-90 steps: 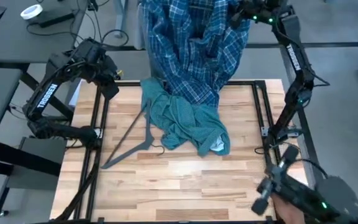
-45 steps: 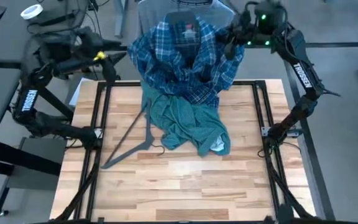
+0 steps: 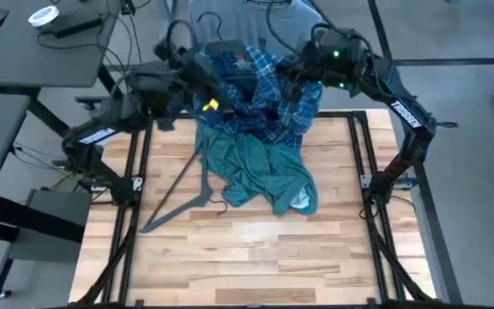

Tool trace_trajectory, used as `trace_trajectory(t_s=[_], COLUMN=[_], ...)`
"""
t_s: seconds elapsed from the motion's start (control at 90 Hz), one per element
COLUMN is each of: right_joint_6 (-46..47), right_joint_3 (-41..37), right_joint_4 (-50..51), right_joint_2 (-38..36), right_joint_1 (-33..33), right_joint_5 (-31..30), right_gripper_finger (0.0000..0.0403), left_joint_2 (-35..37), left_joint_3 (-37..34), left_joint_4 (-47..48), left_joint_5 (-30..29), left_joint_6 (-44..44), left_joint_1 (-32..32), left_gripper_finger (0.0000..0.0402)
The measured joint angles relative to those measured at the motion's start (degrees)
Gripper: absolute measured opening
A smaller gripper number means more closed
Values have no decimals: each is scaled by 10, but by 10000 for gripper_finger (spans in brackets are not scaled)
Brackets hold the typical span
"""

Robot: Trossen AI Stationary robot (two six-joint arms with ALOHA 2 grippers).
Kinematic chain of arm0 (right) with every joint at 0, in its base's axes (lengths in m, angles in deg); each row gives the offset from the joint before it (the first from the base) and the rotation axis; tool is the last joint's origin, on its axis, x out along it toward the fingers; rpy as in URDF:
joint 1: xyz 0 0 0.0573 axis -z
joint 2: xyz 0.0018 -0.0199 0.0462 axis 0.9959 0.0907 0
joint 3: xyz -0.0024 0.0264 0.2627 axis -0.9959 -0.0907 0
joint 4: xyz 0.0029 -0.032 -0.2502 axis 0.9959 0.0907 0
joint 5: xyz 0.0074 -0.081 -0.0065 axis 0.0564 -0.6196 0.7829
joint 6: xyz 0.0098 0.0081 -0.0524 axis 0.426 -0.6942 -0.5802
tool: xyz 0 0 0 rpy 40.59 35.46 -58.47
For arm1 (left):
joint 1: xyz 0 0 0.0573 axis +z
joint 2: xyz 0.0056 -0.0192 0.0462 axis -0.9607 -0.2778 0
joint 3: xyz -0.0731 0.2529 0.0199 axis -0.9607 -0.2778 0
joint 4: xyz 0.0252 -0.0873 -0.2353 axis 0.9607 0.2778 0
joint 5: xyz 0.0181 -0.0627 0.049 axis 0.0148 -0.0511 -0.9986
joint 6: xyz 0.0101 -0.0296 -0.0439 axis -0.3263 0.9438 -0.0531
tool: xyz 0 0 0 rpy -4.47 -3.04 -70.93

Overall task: Hang clothes
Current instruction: Unhang the blue polo shirt from the hanger rack

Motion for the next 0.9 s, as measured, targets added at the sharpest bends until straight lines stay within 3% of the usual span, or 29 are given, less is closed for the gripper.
trace_trajectory(t_s=[0.267,0.422,0.7,0.9], right_joint_6=[7,8,40,39], right_joint_3=[0,0,0,0], right_joint_4=[-4,-10,-10,-13], right_joint_2=[0,-2,-1,-2], right_joint_1=[-31,-46,-59,-61], right_joint_5=[-27,-35,-36,-32], right_gripper_finger=[91,91,91,91], left_joint_2=[-4,-3,-1,5], left_joint_3=[0,-1,0,0], left_joint_4=[9,-3,6,45], left_joint_5=[1,51,71,92], left_joint_6=[76,121,171,151], left_joint_1=[19,31,41,37], left_gripper_finger=[173,173,173,173])
